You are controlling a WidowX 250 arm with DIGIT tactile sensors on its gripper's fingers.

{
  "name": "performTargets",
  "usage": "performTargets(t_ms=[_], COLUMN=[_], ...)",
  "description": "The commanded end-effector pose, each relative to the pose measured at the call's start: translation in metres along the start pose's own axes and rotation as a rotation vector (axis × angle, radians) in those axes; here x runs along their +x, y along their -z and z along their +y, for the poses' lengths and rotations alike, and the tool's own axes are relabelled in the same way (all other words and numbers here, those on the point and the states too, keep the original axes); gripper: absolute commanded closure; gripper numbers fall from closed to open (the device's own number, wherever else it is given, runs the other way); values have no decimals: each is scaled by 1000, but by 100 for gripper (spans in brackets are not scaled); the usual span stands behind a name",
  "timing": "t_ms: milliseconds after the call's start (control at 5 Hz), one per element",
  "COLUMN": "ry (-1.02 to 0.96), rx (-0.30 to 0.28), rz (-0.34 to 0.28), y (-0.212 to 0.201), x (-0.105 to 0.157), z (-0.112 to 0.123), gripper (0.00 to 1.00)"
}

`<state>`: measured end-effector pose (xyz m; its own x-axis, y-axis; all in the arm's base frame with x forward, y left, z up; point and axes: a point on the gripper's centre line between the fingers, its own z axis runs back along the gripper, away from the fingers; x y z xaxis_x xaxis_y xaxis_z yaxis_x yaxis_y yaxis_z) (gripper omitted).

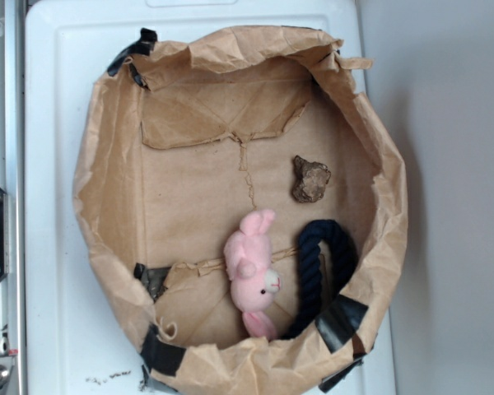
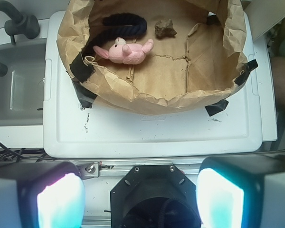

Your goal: Grab the pink bunny.

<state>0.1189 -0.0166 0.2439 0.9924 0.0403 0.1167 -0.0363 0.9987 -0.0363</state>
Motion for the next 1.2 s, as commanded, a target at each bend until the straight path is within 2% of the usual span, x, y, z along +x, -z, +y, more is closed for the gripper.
performTargets(t_ms=[0,200,400,1000], ry=[0,-40,-86,-86], rx=[0,-13,-20,-20], rz=[0,-20,-38,-38], y=[0,3,15,15], x=[0,31,71,71], z=[0,0,17,17], gripper=[0,0,0,0])
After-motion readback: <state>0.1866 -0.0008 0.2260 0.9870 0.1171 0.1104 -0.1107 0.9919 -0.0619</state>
